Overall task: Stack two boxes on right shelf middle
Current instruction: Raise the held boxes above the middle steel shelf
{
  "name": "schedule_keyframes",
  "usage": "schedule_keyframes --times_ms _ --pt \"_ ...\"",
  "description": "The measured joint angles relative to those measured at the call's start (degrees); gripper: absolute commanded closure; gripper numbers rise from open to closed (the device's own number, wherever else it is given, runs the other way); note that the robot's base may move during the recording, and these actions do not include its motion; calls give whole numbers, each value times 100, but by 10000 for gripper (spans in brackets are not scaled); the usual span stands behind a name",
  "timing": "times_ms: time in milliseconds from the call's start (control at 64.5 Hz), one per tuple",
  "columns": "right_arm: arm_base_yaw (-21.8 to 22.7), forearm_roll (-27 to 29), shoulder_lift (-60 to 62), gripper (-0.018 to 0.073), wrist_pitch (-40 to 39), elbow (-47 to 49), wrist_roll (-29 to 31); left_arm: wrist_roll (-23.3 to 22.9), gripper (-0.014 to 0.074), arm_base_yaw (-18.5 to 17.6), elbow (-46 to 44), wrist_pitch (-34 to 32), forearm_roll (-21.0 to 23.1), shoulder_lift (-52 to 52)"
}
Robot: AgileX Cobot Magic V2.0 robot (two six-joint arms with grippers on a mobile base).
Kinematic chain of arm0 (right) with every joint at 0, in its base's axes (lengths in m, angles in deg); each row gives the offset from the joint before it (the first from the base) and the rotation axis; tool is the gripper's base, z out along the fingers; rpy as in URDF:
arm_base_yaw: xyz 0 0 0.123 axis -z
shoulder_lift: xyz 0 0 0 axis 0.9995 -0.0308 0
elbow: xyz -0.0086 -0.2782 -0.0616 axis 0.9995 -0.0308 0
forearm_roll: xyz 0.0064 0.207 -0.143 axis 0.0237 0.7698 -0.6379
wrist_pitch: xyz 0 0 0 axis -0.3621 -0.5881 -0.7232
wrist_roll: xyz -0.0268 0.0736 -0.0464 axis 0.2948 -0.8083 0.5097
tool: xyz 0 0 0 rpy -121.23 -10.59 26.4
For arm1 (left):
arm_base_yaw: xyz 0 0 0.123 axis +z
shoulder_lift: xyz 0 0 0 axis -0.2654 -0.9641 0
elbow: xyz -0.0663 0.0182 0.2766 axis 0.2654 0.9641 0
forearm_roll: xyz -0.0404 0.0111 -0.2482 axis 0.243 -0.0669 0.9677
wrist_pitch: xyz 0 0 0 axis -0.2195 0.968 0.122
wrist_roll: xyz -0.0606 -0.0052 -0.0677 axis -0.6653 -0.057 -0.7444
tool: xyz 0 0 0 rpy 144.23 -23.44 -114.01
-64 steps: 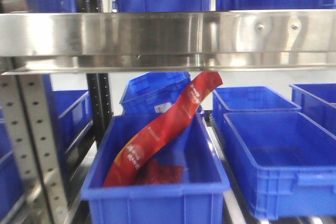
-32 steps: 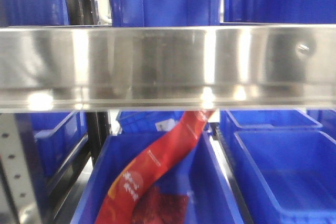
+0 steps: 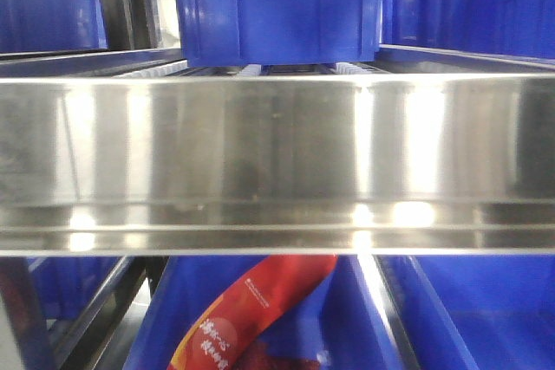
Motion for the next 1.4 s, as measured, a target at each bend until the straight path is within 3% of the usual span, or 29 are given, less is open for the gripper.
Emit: schedule_keyframes --times_ms 1395 --pt "0 0 0 713 0 0 0 0 708 0 0 0 0 0"
